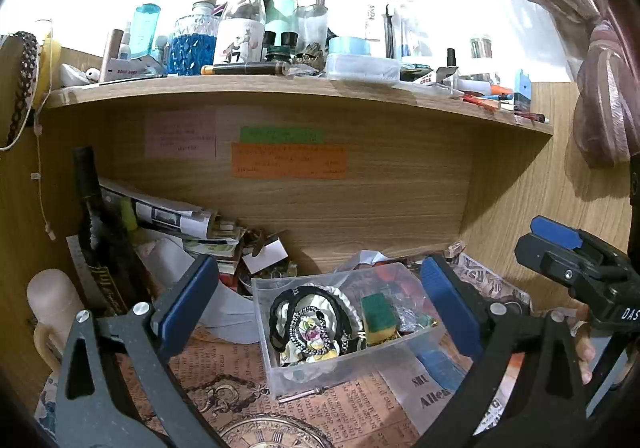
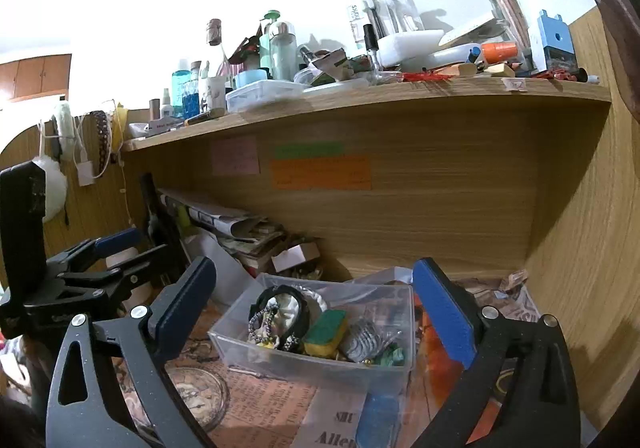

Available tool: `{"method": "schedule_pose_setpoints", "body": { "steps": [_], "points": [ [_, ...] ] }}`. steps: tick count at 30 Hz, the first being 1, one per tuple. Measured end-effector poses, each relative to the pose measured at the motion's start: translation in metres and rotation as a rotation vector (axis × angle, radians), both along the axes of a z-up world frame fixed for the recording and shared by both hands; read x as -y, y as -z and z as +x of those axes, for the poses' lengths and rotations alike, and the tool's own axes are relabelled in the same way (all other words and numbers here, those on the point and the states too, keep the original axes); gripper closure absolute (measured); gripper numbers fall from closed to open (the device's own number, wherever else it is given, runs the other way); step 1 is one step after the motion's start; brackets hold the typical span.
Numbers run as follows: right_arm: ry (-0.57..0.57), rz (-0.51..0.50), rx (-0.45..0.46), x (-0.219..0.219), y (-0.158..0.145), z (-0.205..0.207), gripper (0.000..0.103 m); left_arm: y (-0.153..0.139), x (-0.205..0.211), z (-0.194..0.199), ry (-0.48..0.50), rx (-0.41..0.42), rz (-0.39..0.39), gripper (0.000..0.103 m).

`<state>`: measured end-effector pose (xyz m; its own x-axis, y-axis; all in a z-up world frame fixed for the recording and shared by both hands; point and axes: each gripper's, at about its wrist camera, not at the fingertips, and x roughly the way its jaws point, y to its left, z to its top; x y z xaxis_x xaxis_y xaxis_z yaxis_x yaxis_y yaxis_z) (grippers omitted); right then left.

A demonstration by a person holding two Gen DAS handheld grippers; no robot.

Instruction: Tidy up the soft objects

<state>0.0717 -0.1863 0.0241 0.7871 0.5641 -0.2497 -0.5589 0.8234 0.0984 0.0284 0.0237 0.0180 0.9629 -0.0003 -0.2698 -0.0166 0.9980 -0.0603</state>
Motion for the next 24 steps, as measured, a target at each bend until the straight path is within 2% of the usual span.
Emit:
{"method": "schedule_pose_setpoints", "body": {
  "steps": [24],
  "points": [
    [-0.007, -0.005, 0.003, -0.0033, -0.0005, -0.0039, 0.003, 0.0011, 0.0007, -0.0012, 0.0, -0.004, 0.005, 0.0]
  ]
}}
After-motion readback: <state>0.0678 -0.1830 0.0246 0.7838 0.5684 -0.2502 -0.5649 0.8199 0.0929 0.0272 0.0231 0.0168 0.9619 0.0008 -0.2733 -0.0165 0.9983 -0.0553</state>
